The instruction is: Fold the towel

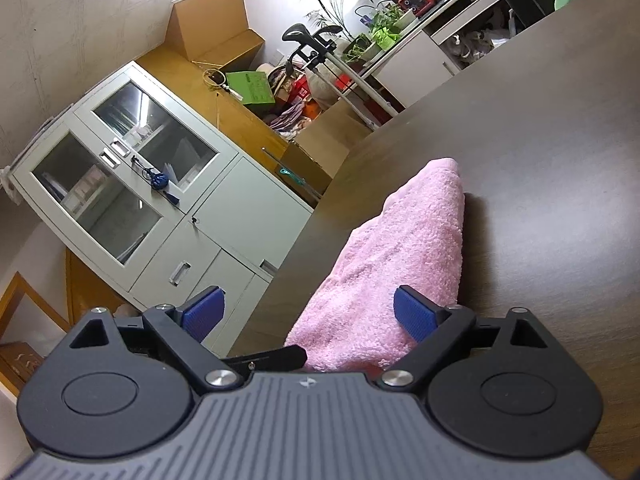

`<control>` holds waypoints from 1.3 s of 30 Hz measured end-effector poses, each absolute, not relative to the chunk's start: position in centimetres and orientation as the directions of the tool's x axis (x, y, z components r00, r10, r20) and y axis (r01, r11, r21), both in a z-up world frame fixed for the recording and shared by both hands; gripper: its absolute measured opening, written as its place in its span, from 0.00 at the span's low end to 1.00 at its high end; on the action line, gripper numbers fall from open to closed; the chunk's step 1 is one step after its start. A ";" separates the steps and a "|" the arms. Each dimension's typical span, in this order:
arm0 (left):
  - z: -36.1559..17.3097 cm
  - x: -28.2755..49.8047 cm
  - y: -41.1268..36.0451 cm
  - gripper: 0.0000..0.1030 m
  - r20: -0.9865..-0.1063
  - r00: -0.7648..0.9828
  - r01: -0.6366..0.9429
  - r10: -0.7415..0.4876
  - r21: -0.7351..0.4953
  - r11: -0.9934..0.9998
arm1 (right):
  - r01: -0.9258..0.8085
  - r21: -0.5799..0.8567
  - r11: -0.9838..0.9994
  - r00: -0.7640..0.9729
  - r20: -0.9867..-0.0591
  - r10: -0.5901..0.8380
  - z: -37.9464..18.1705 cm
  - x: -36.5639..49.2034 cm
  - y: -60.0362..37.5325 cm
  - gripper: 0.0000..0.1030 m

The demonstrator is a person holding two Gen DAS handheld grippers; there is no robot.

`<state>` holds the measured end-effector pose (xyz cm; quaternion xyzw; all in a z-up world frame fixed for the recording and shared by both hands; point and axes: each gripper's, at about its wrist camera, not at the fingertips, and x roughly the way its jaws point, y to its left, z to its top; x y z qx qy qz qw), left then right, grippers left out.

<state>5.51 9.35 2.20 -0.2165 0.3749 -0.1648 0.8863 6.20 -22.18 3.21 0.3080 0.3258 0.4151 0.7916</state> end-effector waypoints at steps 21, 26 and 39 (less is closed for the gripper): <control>2.8 3.4 8.8 0.09 -0.579 0.788 0.051 -0.212 -0.282 0.958 | -0.525 0.699 0.485 0.447 -0.259 0.856 3.5 5.3 -21.6 0.92; 3.3 3.1 8.6 0.09 -0.538 0.824 0.047 -0.177 -0.247 0.968 | -0.551 0.724 0.416 0.400 -0.208 0.892 4.3 6.0 -21.6 0.92; 2.4 3.8 7.7 0.16 -0.596 0.800 -0.023 -0.072 -0.151 0.988 | -0.381 0.834 0.400 0.313 -0.290 0.904 2.2 10.1 -20.3 0.93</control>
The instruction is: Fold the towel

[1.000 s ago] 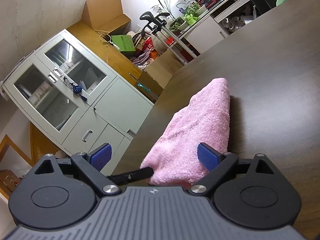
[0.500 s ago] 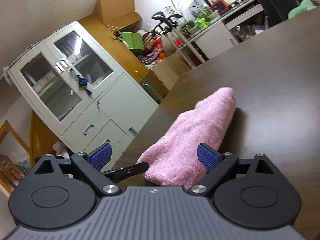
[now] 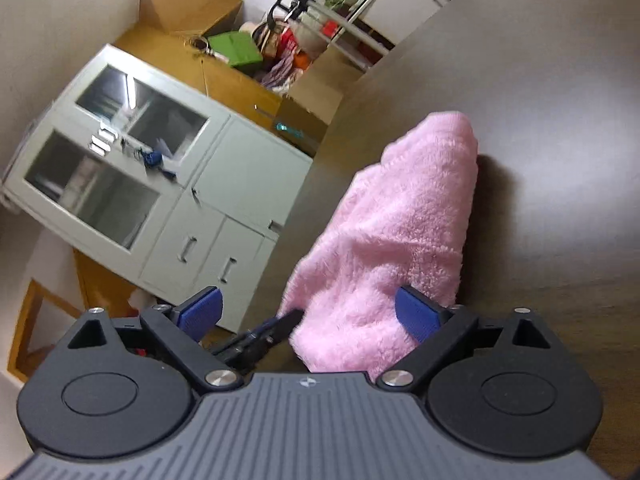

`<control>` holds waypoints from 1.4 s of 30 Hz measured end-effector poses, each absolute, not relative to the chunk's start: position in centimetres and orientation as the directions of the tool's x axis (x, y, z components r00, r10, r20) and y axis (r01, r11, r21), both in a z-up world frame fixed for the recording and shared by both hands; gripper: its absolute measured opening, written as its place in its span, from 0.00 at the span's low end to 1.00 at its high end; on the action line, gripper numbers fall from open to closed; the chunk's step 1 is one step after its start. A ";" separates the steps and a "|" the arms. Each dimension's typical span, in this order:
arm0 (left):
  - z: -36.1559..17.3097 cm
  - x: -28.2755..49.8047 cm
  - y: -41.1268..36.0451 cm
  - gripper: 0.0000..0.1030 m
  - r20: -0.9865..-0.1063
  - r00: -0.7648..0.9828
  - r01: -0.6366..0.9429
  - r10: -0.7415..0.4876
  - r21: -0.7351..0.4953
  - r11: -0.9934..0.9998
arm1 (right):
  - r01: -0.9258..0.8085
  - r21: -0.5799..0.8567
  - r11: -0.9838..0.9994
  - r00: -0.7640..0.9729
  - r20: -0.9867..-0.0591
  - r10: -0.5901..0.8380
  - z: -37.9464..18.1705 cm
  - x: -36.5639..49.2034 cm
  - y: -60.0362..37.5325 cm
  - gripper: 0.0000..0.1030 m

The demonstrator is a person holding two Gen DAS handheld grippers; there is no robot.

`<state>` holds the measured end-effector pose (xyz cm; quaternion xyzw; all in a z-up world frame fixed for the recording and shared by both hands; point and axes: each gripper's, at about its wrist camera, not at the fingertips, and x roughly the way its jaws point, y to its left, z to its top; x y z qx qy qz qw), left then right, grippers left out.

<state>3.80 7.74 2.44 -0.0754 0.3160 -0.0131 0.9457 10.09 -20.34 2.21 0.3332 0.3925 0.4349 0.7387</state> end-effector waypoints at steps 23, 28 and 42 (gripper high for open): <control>3.7 2.3 8.6 0.39 -0.479 0.878 -0.078 0.007 -0.129 0.989 | -0.348 0.780 0.521 0.306 -0.431 0.849 2.1 15.8 -16.2 1.00; 4.6 3.1 6.8 0.39 -0.435 0.897 0.053 -0.073 -0.059 0.997 | -0.370 0.818 0.441 0.278 -0.356 0.892 2.2 15.8 -15.6 1.00; 1.4 9.8 3.0 0.40 -0.572 0.816 0.176 -0.083 0.109 0.978 | -0.351 0.863 0.364 0.305 -0.263 0.915 2.6 15.6 -18.8 1.00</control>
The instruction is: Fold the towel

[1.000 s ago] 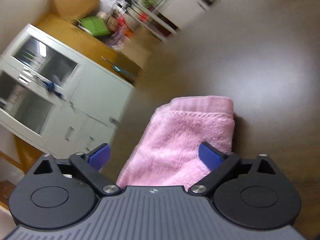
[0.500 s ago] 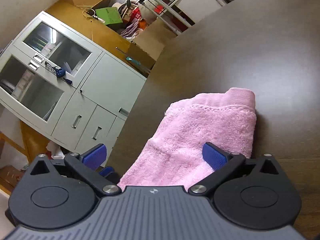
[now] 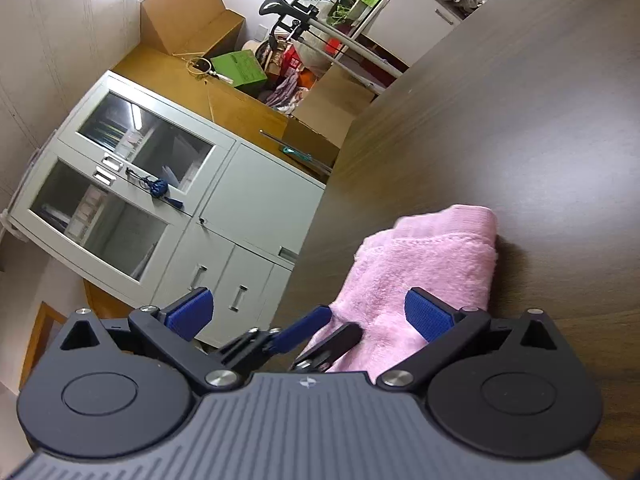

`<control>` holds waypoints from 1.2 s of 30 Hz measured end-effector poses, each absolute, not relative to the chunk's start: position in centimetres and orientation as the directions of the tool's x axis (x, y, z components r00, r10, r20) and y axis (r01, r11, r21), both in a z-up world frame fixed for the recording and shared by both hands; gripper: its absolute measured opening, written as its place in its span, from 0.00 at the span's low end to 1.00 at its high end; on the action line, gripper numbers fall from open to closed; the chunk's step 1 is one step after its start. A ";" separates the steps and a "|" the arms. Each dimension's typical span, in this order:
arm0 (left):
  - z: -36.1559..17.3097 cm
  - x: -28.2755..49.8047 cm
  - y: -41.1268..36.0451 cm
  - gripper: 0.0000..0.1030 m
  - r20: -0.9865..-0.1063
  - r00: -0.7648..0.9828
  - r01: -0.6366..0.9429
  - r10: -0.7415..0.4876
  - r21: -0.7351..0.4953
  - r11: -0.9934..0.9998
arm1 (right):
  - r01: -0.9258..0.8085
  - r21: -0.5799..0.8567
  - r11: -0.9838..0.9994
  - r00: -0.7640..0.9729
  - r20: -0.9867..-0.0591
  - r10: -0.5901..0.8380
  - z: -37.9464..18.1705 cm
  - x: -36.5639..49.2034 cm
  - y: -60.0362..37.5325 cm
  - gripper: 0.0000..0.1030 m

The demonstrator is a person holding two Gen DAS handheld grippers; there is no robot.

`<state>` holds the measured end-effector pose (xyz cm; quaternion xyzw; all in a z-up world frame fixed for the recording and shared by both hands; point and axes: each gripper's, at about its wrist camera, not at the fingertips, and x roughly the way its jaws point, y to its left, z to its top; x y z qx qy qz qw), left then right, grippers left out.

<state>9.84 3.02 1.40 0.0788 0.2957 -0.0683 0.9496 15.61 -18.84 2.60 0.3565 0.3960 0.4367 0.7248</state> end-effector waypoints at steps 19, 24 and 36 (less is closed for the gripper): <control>3.0 6.1 4.5 0.56 -0.531 0.846 0.130 -0.049 0.116 0.985 | -0.404 0.855 0.326 0.027 -0.345 0.938 3.3 11.4 -16.3 1.00; 2.3 6.0 3.6 0.56 -0.541 0.841 0.114 0.007 0.191 0.975 | -0.400 0.848 0.348 0.065 -0.352 0.934 3.2 11.6 -16.4 1.00; 2.3 7.4 6.6 0.67 -0.612 0.789 0.060 -0.060 -0.022 0.998 | -0.283 0.858 0.429 0.212 -0.380 0.900 1.9 17.1 -15.1 1.00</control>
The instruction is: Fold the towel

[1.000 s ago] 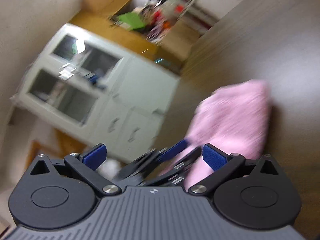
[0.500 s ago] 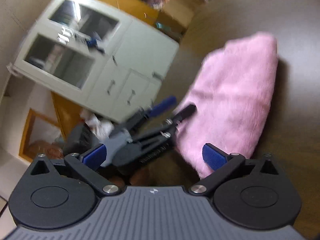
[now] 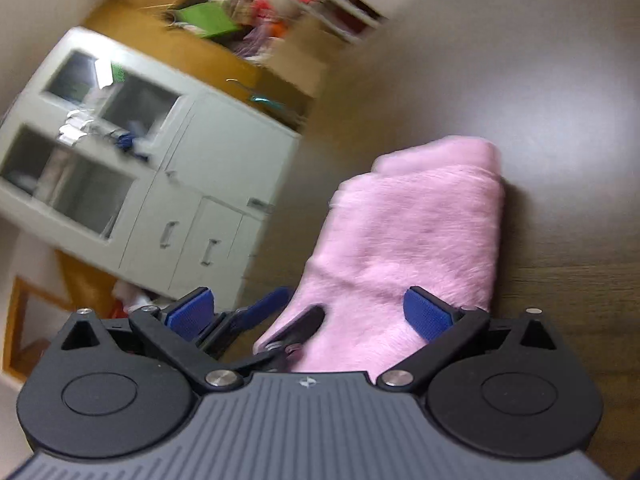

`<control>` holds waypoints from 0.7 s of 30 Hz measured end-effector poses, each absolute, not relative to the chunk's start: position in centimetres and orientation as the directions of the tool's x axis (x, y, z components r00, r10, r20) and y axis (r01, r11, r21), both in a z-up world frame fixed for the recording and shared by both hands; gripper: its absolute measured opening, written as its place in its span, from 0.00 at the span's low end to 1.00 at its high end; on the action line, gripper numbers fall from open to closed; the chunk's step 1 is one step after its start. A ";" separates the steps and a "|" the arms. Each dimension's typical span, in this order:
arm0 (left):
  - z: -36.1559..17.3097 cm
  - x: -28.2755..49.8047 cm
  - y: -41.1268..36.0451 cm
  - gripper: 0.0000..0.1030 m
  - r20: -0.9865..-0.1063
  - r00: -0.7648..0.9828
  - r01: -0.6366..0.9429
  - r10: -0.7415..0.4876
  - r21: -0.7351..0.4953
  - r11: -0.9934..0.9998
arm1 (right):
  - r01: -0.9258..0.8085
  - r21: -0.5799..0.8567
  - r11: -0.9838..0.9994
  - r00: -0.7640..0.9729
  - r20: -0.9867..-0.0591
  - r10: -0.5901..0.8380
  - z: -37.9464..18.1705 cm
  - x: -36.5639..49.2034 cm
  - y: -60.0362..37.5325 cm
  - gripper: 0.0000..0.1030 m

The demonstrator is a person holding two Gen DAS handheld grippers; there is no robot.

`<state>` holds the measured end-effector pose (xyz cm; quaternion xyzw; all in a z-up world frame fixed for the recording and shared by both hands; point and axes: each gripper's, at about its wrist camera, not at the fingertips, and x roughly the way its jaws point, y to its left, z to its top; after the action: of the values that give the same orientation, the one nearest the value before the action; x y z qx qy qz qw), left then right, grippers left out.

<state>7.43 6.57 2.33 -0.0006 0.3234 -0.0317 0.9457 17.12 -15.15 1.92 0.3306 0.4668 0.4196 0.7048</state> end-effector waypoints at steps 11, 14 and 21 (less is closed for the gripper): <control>2.4 6.9 6.5 0.69 -0.605 0.796 0.035 -0.026 0.003 0.999 | -0.336 0.793 0.508 0.208 -0.463 0.861 2.3 19.1 -8.5 1.00; 2.5 6.9 6.9 0.71 -0.607 0.795 0.012 -0.002 0.013 1.000 | -0.396 0.731 0.557 0.201 -0.522 0.829 3.3 18.7 -6.3 1.00; 2.7 6.9 7.3 0.71 -0.613 0.790 -0.012 0.008 -0.002 1.000 | -0.431 0.698 0.571 0.168 -0.560 0.811 3.7 19.4 -4.1 1.00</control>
<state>6.88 7.26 2.72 -0.0028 0.3240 0.0053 0.9460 19.42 -4.13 3.71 0.1939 0.4894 0.4203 0.7390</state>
